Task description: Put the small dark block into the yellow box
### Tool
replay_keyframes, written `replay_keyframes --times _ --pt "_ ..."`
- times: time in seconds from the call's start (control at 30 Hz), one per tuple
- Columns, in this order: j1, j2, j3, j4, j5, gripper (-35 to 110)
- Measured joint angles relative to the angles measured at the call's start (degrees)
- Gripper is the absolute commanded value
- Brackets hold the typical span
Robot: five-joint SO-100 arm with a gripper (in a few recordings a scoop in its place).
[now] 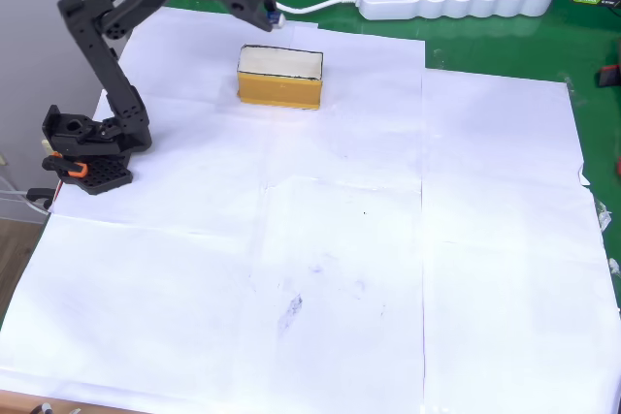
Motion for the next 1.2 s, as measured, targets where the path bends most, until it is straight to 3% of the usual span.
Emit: replay_keyframes --times 0.17,0.57,0.77,1.2 --pt "1.32 3.87 -5.45 -7.82 -3.96 0" --pt "1.76 9.05 -9.76 -12.22 -8.35 0" --pt "0.70 9.23 -10.72 -12.30 -10.11 28" --pt "2.37 6.33 -7.38 -9.05 -13.10 32"
